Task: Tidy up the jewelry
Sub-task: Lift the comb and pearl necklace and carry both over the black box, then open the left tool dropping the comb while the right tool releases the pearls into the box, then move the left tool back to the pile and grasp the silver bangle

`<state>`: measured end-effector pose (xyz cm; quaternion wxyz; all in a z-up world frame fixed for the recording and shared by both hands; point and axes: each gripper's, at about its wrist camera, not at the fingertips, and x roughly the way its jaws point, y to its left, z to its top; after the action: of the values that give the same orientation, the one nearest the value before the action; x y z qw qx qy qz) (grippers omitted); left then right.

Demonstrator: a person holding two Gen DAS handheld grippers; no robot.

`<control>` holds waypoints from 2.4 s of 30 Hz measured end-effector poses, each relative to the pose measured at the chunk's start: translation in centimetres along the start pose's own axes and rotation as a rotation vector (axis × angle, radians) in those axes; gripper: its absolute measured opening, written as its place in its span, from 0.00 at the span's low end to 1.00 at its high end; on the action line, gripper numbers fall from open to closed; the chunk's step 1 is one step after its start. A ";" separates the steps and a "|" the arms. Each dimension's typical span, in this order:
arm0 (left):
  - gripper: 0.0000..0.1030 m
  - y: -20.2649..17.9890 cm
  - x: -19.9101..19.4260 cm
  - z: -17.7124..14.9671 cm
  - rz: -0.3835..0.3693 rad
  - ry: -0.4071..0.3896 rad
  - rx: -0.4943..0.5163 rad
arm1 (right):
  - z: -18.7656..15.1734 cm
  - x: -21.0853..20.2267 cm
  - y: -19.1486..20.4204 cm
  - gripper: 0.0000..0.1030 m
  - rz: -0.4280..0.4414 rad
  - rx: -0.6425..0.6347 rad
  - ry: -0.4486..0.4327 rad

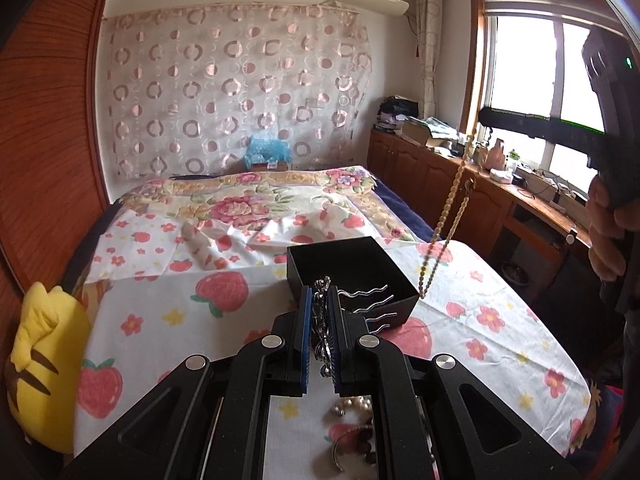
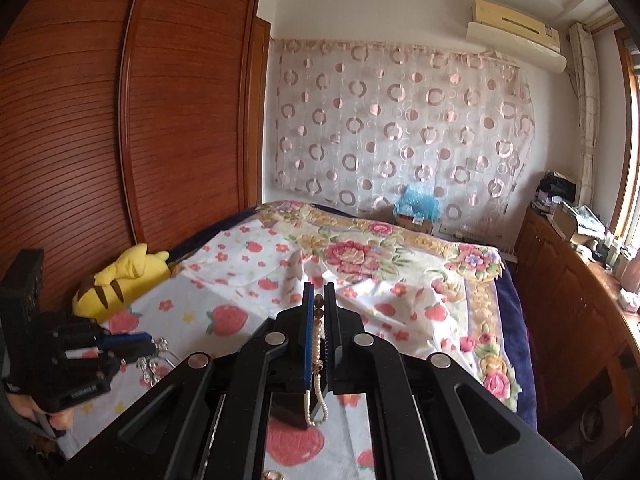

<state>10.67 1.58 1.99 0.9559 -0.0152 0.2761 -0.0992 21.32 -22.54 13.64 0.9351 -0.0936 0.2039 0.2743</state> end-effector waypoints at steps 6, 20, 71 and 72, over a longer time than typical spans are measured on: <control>0.06 0.1 1.2 1.3 -0.006 -0.004 0.007 | 2.0 0.7 -0.3 0.05 0.015 -0.003 -0.034; 0.06 0.4 8.4 2.5 -0.037 0.090 0.004 | 1.0 4.2 -0.9 0.05 0.068 -0.002 0.000; 0.55 -0.8 0.4 -7.8 -0.041 0.184 0.027 | -17.0 1.9 5.2 0.14 0.088 0.153 0.230; 0.58 -0.9 0.4 -8.2 -0.044 0.194 0.026 | -17.2 1.7 5.3 0.14 0.090 0.157 0.229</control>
<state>6.47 0.82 -5.11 0.9224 0.0010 0.3655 -0.1248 13.98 -22.30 -2.91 0.8969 -0.0417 0.3342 0.2867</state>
